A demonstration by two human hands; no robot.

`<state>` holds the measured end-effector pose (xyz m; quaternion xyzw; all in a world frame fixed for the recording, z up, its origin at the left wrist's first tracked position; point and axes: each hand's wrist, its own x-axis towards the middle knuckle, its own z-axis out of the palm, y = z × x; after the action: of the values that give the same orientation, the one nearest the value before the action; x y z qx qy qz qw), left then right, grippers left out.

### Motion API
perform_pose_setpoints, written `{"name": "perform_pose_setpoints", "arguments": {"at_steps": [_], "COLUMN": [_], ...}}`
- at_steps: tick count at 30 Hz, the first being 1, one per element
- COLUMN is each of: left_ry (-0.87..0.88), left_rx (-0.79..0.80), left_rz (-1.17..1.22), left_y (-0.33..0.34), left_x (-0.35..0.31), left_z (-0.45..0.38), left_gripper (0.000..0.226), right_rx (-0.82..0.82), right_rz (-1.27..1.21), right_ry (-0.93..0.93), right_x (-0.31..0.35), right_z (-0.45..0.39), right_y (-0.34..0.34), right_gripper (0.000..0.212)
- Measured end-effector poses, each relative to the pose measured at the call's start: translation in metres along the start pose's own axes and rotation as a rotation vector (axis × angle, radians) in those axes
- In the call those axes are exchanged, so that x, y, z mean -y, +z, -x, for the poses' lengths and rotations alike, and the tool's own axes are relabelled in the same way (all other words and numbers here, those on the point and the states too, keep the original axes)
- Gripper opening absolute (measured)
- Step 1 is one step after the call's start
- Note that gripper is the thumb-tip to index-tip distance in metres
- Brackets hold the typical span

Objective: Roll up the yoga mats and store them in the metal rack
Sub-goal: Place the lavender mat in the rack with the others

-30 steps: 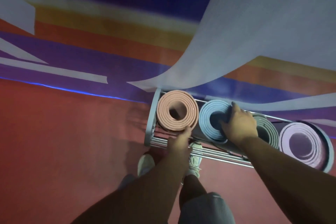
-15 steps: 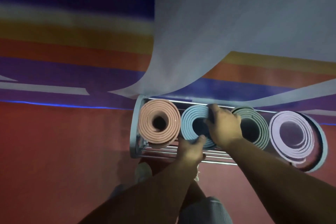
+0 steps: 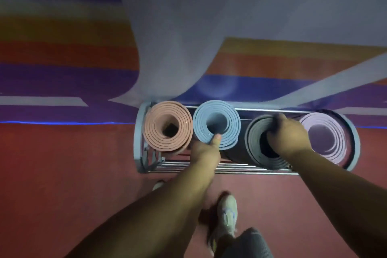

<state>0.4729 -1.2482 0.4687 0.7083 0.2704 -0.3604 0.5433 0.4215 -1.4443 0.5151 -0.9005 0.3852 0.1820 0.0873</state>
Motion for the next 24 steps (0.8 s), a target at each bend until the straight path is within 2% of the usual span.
{"name": "perform_pose_setpoints", "arguments": {"at_steps": [4, 7, 9, 10, 11, 13, 14, 16, 18, 22, 24], "left_ry": [0.062, 0.013, -0.007, -0.027, -0.040, -0.074, -0.087, -0.076, -0.074, -0.013, -0.004], "left_rx": [-0.019, -0.111, -0.172, -0.162, -0.113, 0.044, 0.113, 0.183, 0.181, 0.146, 0.136], "left_rz": [0.048, 0.144, 0.230, 0.231, 0.209, 0.160, 0.142, 0.108, 0.131, 0.197, 0.250], "left_y": [0.012, 0.015, 0.023, 0.030, 0.037, 0.056, 0.064, 0.074, 0.077, 0.082, 0.086], "left_x": [0.022, 0.030, 0.033, 0.038, 0.038, 0.036, 0.037, 0.037, 0.035, 0.044, 0.046], "left_z": [-0.015, 0.005, 0.023, 0.037, 0.052, 0.074, 0.077, 0.078, 0.074, 0.066, 0.068], "left_gripper": [0.078, 0.082, 0.094, 0.093, 0.082, 0.042, 0.032, 0.029, 0.033, 0.012, 0.006], "right_rx": [-0.039, -0.149, -0.171, -0.173, -0.171, -0.163, -0.165, -0.160, -0.187, -0.327, -0.341], "right_rz": [0.109, 0.081, 0.037, 0.012, -0.003, -0.016, -0.025, -0.052, -0.097, -0.228, -0.273], "right_ry": [-0.160, -0.285, -0.321, -0.334, -0.339, -0.334, -0.336, -0.342, -0.378, -0.393, -0.395], "right_x": [-0.015, -0.026, -0.029, -0.030, -0.030, -0.030, -0.030, -0.028, -0.029, -0.035, -0.035], "right_z": [-0.012, -0.008, -0.002, 0.000, 0.001, 0.000, -0.003, -0.004, -0.002, 0.008, 0.005], "right_y": [0.005, 0.015, 0.022, 0.026, 0.027, 0.028, 0.028, 0.028, 0.030, 0.033, 0.033], "right_gripper": [0.031, 0.030, 0.027, 0.027, 0.026, 0.026, 0.025, 0.020, 0.017, 0.022, 0.028]}}
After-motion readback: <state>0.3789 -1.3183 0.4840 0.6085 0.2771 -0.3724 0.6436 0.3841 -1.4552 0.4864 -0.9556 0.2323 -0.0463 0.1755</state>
